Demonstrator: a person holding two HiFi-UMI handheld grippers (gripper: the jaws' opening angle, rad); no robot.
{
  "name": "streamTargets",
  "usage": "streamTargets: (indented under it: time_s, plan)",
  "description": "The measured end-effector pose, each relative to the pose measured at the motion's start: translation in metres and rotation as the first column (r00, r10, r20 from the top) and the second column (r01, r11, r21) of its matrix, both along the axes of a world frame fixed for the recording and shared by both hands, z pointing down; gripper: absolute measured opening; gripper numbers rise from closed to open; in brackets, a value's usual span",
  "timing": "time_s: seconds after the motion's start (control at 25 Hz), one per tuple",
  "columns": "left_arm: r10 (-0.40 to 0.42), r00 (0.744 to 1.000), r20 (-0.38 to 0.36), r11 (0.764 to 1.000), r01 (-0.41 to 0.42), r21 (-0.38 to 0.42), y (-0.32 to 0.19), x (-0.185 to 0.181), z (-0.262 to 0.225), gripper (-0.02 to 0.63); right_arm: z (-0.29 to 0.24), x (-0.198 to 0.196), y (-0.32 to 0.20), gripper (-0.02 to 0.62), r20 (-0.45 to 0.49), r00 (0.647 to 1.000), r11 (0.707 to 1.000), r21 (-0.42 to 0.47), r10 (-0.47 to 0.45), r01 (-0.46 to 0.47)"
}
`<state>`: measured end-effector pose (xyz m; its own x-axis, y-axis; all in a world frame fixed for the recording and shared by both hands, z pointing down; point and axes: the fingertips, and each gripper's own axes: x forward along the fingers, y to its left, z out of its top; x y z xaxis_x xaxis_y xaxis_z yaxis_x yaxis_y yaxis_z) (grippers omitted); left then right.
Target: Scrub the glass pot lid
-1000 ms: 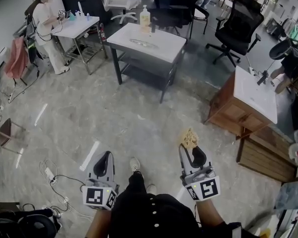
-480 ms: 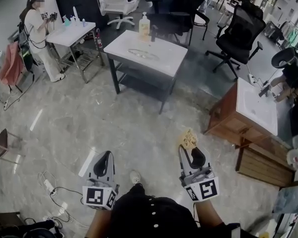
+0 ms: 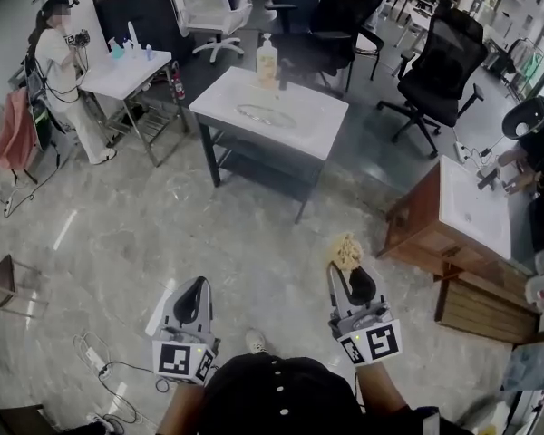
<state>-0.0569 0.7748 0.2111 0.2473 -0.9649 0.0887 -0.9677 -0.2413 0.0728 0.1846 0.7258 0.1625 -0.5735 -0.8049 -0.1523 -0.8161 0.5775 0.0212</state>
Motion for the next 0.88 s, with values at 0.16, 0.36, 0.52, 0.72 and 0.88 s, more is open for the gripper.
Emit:
streamTargets:
  time_s: [0.16, 0.36, 0.52, 0.72, 0.88]
  plan:
    - [0.01, 1.0, -0.004, 1.0, -0.01, 0.008, -0.024, -0.025, 0.001, 0.028, -0.005, -0.023, -0.025, 0.132, -0.004, 1.0, 1.0, 0.019, 0.019, -0.018]
    - [0.022, 1.0, -0.002, 1.0, -0.022, -0.006, -0.045, -0.044, 0.008, 0.028, -0.003, -0.038, -0.04, 0.132, 0.005, 1.0, 0.999, 0.025, 0.025, -0.025]
    - [0.025, 1.0, -0.007, 0.999, -0.025, -0.025, -0.061, -0.05, 0.018, 0.028, 0.003, -0.044, -0.057, 0.132, -0.005, 1.0, 0.999, 0.016, 0.029, -0.029]
    - [0.023, 1.0, -0.015, 0.999, -0.023, -0.029, -0.085, -0.054, 0.027, 0.027, 0.009, -0.045, -0.085, 0.132, 0.009, 0.999, 0.999, 0.015, 0.03, -0.031]
    - [0.009, 1.0, -0.014, 0.999, -0.01, -0.032, -0.111, -0.057, 0.03, 0.028, 0.015, -0.049, -0.114, 0.132, 0.012, 1.0, 1.0, 0.012, 0.018, -0.018]
